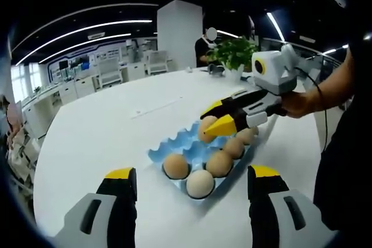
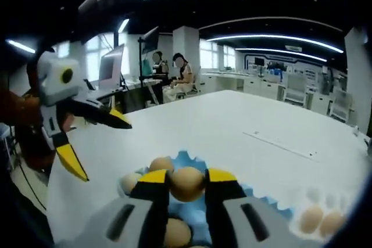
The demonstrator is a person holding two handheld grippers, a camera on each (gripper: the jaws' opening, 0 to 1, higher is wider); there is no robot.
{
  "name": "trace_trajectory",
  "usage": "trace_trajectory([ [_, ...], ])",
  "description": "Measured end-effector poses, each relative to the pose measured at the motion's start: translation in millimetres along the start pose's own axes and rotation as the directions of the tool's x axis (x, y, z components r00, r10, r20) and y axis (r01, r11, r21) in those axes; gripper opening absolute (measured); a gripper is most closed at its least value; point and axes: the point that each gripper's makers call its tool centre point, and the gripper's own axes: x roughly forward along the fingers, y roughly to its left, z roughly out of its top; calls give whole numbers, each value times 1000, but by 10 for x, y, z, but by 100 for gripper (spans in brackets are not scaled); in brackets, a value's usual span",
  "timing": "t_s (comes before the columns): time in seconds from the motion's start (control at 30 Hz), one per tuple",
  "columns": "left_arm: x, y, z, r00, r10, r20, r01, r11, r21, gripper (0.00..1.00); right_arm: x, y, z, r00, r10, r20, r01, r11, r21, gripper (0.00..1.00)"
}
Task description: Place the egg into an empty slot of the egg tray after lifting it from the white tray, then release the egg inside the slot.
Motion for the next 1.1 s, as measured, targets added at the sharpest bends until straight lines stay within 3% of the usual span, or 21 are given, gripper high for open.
trace_trajectory([
  [0.63, 11, 13, -3, 1000, -1, 2, 1, 1000, -2, 77, 249, 76, -191, 994, 65, -85, -63, 998, 22, 23],
  [1.1, 44, -8, 2, 1000, -13, -1, 13, 1000, -3, 77, 303, 100, -282, 986, 108, -124, -96, 990, 103, 23],
])
